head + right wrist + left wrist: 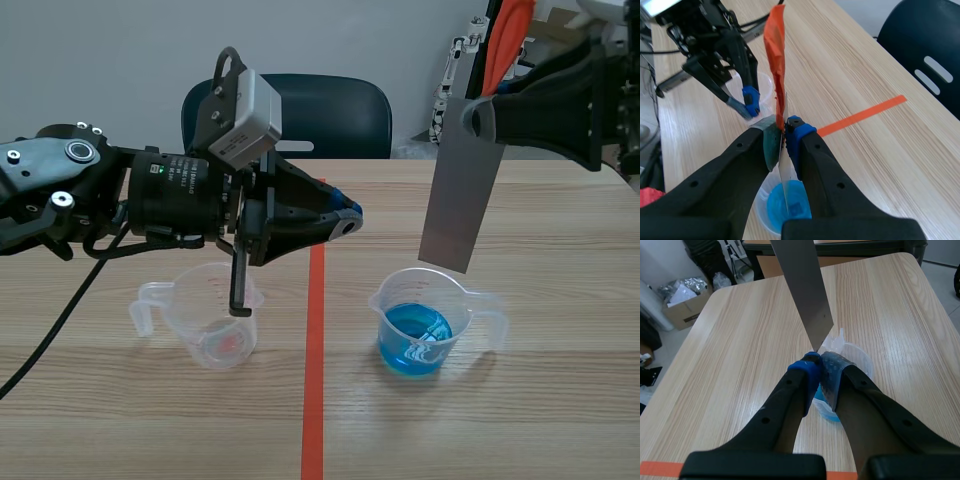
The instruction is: Do the redox reaction experiment. lower the plate into the blue solution
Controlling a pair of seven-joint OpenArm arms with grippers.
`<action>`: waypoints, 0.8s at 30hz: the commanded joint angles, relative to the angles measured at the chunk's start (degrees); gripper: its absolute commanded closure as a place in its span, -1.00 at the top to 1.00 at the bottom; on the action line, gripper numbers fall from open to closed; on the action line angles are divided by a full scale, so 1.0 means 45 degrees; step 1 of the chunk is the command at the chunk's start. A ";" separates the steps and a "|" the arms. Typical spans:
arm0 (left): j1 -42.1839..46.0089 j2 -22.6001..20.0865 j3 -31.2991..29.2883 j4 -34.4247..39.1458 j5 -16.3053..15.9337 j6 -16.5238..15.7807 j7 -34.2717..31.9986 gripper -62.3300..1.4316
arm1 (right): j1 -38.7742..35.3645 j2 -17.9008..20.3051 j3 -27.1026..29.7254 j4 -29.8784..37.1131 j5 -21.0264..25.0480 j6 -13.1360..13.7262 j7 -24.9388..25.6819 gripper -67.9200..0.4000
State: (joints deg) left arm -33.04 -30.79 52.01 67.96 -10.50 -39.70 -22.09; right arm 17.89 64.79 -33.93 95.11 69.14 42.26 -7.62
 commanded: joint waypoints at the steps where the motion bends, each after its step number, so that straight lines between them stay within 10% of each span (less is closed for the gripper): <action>1: -0.0107 0.0063 -0.0058 0.0121 -0.0180 -0.0039 -0.0131 -0.87 | 0.0262 0.0651 0.0175 0.0432 0.0627 0.0102 0.0136 -0.97; 9: -0.0102 0.0044 -0.0058 0.0121 -0.0180 -0.0039 -0.0131 -0.87 | 0.0257 0.1671 0.0714 0.1239 0.1700 0.0102 0.0151 -0.97; 24: 0.1452 -0.2331 -0.0442 0.0141 -0.0287 -0.0039 -0.2778 -0.87 | 0.0185 0.0393 0.0714 0.0806 0.0981 0.0102 -0.0913 -0.97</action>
State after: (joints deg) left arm -26.96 -40.49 51.40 67.96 -10.94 -39.72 -33.12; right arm 18.06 66.30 -31.46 99.04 72.86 42.26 -12.56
